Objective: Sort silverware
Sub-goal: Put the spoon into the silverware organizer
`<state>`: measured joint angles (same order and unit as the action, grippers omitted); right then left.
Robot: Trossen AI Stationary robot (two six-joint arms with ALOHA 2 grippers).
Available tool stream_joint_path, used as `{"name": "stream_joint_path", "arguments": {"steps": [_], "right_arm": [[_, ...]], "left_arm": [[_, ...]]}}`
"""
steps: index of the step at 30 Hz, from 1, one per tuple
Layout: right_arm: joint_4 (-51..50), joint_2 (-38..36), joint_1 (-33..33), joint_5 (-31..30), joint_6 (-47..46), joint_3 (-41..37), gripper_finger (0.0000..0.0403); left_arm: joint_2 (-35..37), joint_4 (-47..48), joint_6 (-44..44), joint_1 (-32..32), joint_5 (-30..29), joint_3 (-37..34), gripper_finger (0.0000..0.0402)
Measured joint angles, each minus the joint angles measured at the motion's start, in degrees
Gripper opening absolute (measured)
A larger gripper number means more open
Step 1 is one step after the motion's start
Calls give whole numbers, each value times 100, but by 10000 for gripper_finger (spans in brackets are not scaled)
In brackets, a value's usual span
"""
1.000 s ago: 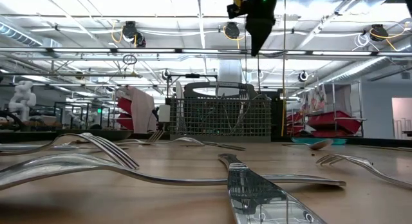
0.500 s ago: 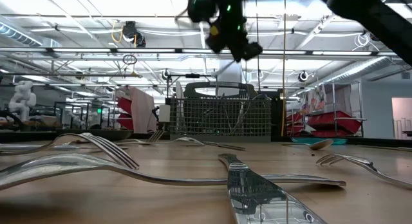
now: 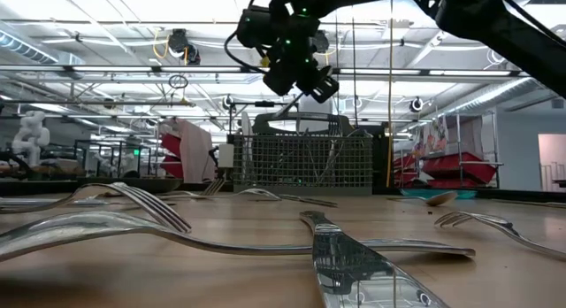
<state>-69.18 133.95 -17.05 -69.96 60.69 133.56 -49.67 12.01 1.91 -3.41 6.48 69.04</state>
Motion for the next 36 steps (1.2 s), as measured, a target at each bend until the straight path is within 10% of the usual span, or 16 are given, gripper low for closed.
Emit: {"name": "stream_joint_path", "arguments": {"steps": [36], "right_arm": [[604, 2, -187, 720, 1424, -1167, 0]], "left_arm": [[4, 459, 44, 0, -86, -2, 11]]}}
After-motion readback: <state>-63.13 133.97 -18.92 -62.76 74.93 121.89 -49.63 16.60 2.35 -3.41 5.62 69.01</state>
